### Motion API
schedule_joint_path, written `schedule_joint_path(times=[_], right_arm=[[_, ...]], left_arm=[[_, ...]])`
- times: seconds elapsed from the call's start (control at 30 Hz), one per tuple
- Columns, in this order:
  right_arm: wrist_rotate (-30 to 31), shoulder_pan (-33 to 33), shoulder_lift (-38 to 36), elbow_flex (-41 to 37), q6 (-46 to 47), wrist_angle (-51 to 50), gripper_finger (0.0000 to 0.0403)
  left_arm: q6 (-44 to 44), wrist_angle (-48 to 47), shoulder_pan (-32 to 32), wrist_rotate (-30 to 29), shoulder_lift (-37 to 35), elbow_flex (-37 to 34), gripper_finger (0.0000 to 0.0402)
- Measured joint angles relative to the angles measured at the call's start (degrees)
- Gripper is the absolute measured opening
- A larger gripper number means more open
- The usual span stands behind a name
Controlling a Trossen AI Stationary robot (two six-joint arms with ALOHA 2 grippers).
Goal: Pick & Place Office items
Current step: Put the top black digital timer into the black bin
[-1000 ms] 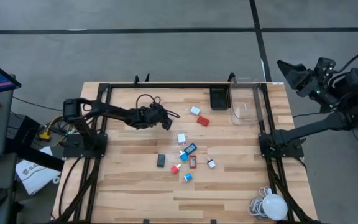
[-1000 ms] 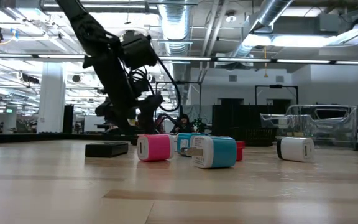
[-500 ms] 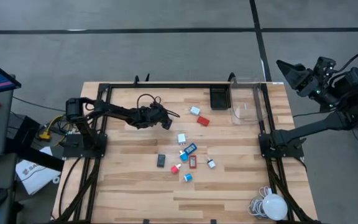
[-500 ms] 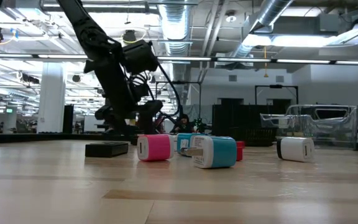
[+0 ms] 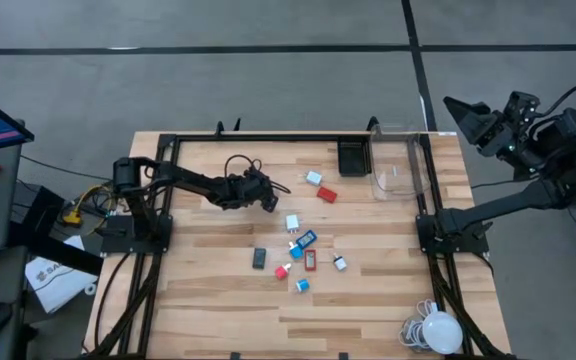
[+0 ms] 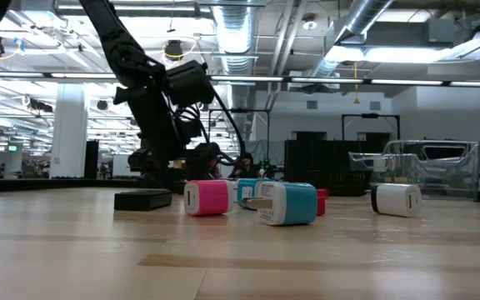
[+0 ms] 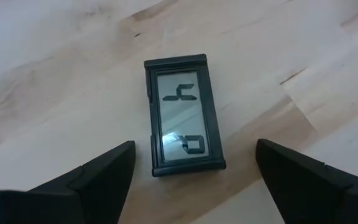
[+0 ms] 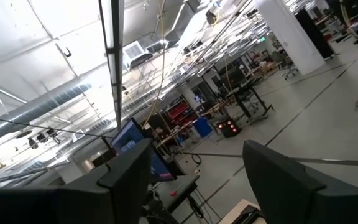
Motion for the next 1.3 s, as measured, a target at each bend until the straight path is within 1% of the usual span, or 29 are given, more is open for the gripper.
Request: schedule_joint_path(times=[0.13, 0.33, 0.37, 0.53, 0.73, 0.83, 0.9, 0.97, 1.1, 1.17, 1.23, 1.3], right_arm=[[-0.54, 0.00, 0.00, 0.00, 0.00, 0.00, 0.0244], [-0.77, 0.00, 0.00, 0.00, -0.04, -0.02, 0.0244], [-1.01, -0.01, 0.00, 0.00, -0.11, -0.01, 0.0244], [-2.20, -0.01, 0.00, 0.00, -0.33, -0.12, 0.0244], [-2.22, 0.00, 0.00, 0.00, -1.26, -0.22, 0.0244], [-2.22, -0.02, 0.31, -0.01, -1.46, -0.10, 0.0244], [-2.32, 0.00, 0.66, -0.04, -1.49, -0.44, 0.0244], [-3.30, 0.00, 1.06, -0.04, -1.49, -0.91, 0.0244], [-5.72, 0.00, 2.72, 0.00, -0.31, -5.19, 0.0244], [-7.79, 0.00, 4.10, -0.07, -0.13, -8.71, 0.0244], [-10.15, 0.00, 5.65, -0.04, -0.17, -11.95, 0.0244], [-13.35, -0.04, 7.38, -0.04, -1.49, -14.54, 0.0244]], left_arm=[[-0.17, 0.02, 0.13, 0.09, 0.08, 0.00, 0.0268], [-3.04, -0.26, 0.20, 0.13, -0.02, -0.02, 0.0155], [-3.43, -0.34, 0.20, 0.34, -0.36, -0.09, 0.0145], [-2.90, -0.92, 0.07, 3.07, -2.79, -0.33, 0.0146], [0.11, -1.42, 0.13, 3.78, -5.50, -0.26, 0.0146], [0.30, -2.15, 0.04, 6.40, -6.67, -0.26, 0.0146], [1.51, -2.45, -0.24, 9.25, -7.68, -0.26, 0.0146], [4.77, -2.32, -0.53, 13.82, -9.12, -0.26, 0.0146], [13.94, -1.24, -1.28, 28.30, -14.46, -0.20, 0.0146], [16.61, -0.42, -1.49, 36.61, -17.52, -0.22, 0.0146], [17.03, 0.03, -1.30, 44.51, -21.05, -0.22, 0.0146], [15.88, 2.54, -0.80, 50.44, -24.11, -0.13, 0.0146]])
